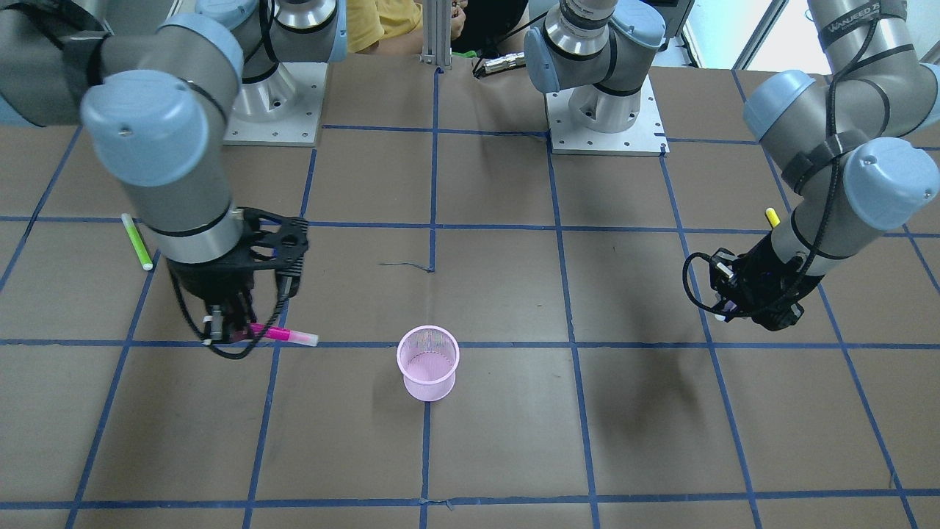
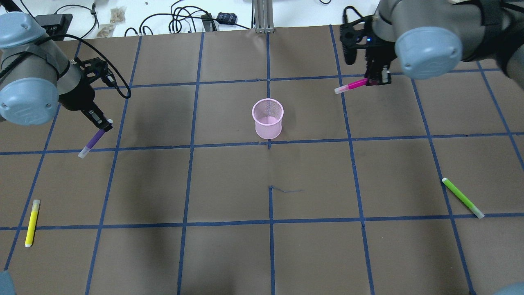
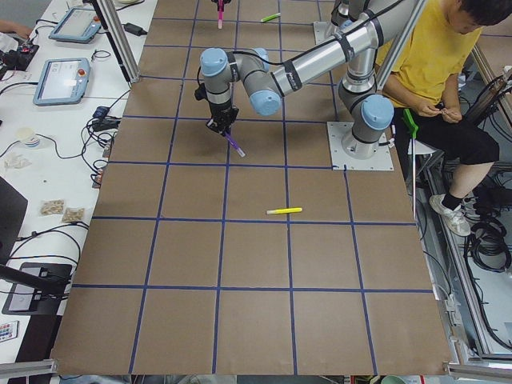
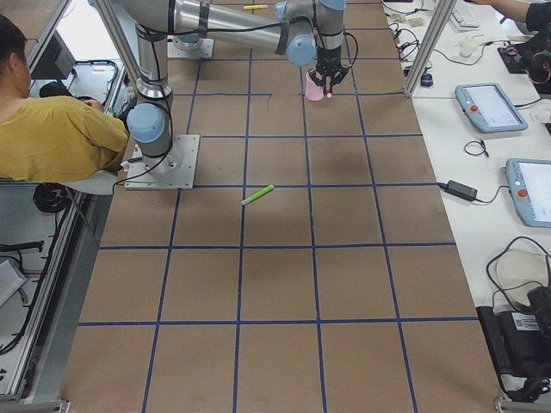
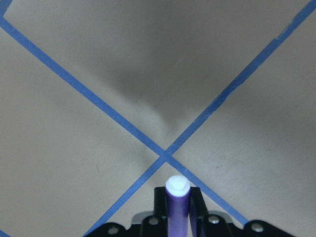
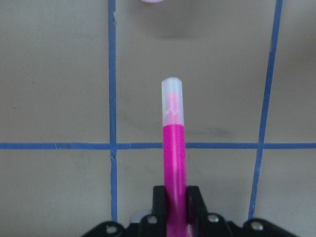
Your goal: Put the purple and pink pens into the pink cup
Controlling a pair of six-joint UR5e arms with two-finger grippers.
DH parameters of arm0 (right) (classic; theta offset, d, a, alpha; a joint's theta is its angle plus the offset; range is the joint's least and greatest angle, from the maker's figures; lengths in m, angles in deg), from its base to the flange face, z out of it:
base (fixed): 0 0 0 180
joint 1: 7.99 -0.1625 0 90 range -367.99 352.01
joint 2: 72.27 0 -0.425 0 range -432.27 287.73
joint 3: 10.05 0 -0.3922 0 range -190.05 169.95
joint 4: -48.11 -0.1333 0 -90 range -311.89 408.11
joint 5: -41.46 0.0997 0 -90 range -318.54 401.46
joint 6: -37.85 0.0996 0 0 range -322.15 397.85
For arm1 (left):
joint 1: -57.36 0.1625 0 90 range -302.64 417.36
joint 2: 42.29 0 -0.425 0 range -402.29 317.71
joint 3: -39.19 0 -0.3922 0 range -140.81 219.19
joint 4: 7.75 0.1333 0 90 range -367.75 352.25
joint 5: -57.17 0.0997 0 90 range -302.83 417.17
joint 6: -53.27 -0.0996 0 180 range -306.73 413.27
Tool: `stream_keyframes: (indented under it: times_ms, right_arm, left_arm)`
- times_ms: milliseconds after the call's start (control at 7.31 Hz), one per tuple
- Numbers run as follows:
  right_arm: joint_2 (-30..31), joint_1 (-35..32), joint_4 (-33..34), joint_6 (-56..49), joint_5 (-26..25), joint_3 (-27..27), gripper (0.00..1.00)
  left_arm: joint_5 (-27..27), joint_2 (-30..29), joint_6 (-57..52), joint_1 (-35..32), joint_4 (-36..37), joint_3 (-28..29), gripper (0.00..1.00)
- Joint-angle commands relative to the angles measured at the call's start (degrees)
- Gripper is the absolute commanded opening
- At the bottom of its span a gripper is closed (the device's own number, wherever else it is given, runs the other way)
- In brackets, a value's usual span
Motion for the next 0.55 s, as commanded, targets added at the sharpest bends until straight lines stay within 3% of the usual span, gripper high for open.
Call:
stream_keyframes:
  times_ms: [0, 274, 411]
  right_arm:
    - [-3.34, -8.98, 0.47, 13.15, -0.26, 2.56, 0.04]
    - [-6.68, -12.77, -0.31, 15.34, -4.28, 5.46, 0.05]
    - [-7.91, -13.84, -1.45, 15.43, -9.09, 5.3, 0.05]
  left_arm:
    - [-7.6, 2.11, 0.0, 1.2, -3.1, -0.12, 0.0]
    - [-10.5, 2.47, 0.0, 1.2, -3.12, -0.38, 0.0]
    - [-11.92, 2.56, 0.0, 1.2, -3.12, -0.38, 0.0]
